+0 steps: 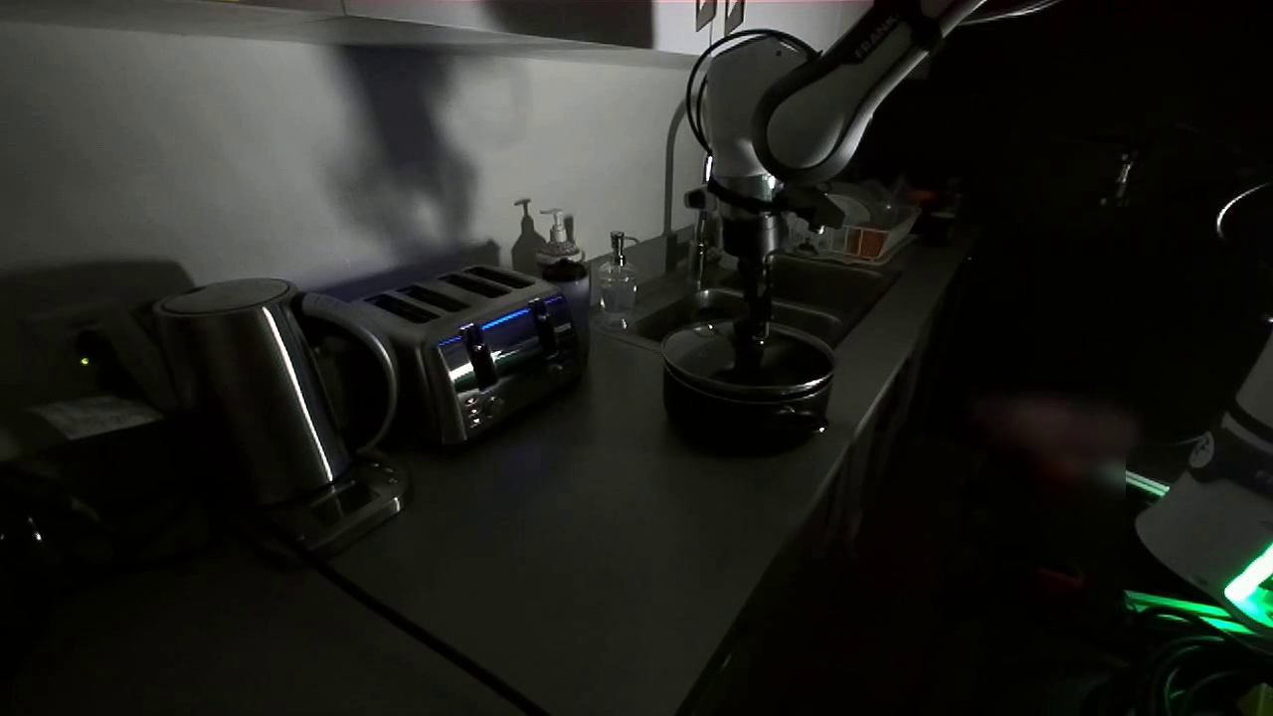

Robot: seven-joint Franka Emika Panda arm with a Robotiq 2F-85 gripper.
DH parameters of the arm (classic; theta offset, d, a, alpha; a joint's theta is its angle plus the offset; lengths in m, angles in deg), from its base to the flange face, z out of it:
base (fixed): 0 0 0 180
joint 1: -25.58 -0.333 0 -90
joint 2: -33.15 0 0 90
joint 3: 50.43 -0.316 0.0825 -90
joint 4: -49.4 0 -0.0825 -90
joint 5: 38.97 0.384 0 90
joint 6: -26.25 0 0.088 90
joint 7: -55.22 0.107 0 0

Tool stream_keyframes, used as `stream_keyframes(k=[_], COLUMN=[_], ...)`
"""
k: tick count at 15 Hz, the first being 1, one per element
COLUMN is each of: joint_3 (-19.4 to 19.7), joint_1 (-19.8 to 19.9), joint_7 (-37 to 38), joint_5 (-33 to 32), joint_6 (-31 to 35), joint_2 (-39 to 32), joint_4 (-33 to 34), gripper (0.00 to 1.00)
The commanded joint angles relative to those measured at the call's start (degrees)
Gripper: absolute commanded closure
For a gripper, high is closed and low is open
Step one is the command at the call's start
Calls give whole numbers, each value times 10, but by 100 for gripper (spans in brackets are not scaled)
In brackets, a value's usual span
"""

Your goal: Put the lid on the pot

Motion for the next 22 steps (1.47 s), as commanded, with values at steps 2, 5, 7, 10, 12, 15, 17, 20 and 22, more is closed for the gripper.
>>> stream_keyframes(k=[2,5,7,10,12,15,17,20,22], joint_3=[-7,-7,-6,-5,-5,-6,-9,-12,-14], joint_1=[1,1,1,-2,-4,-9,-13,-19,-22], joint_7=[12,13,15,23,30,44,52,61,62], joint_5=[-12,-13,-16,-27,-39,-58,-69,-83,-90], joint_6=[-16,-16,-16,-13,-12,-9,-6,1,2], joint_2=[-3,-5,-6,-9,-11,-14,-15,-14,-14], joint_4=[16,17,16,15,14,10,5,-4,-7], gripper=[75,75,75,75,75,75,75,75,75])
